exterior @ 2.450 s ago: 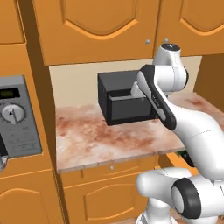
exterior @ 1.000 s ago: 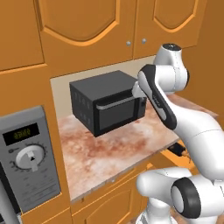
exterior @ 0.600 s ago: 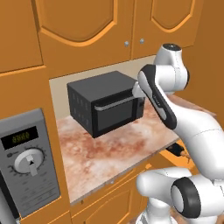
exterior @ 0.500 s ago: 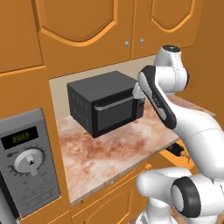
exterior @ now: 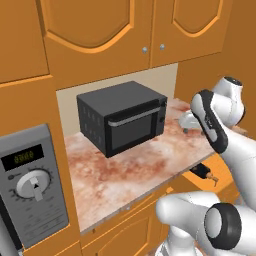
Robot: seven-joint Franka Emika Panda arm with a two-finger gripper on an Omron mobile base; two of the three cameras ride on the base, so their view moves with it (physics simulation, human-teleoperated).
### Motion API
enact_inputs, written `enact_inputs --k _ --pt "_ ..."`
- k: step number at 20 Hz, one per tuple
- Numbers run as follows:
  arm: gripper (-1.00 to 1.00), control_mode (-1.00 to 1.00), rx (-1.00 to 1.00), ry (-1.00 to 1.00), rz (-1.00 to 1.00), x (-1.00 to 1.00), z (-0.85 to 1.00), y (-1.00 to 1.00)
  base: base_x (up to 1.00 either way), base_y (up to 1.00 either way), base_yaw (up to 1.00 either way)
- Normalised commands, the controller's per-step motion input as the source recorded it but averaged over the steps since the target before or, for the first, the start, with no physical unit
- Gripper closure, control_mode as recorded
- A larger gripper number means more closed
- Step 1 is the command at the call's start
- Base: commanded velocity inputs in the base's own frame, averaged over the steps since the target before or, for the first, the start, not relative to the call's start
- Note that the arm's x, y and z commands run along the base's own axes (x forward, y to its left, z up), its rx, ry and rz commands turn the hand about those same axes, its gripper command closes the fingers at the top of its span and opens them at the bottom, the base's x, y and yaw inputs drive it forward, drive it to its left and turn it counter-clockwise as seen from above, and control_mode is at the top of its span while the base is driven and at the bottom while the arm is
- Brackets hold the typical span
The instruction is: Restock the sink supplies by placing the sponge and soap dispenser on the counter and next to the sink. Make sure the soap dispenser is upright.
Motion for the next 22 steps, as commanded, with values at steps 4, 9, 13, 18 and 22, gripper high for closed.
enact_inputs --k 4,9,13,18,22 --pt "-1.0 -1.0 0.12 0.0 0.0 -0.23 -0.63 -0.99 0.0 0.0 0.0" --pt "-1.0 -1.0 0.05 0.02 0.0 -0.04 -0.54 -0.69 0.0 0.0 0.0" --pt "-1.0 -1.0 0.0 0.07 0.0 0.09 -0.42 -0.52 0.0 0.0 0.0" --pt "-1.0 -1.0 0.0 0.1 0.0 0.27 -0.49 -0.45 0.0 0.0 0.0" --pt "-1.0 -1.0 0.0 0.04 0.01 0.29 -0.47 -0.35 0.0 0.0 0.0"
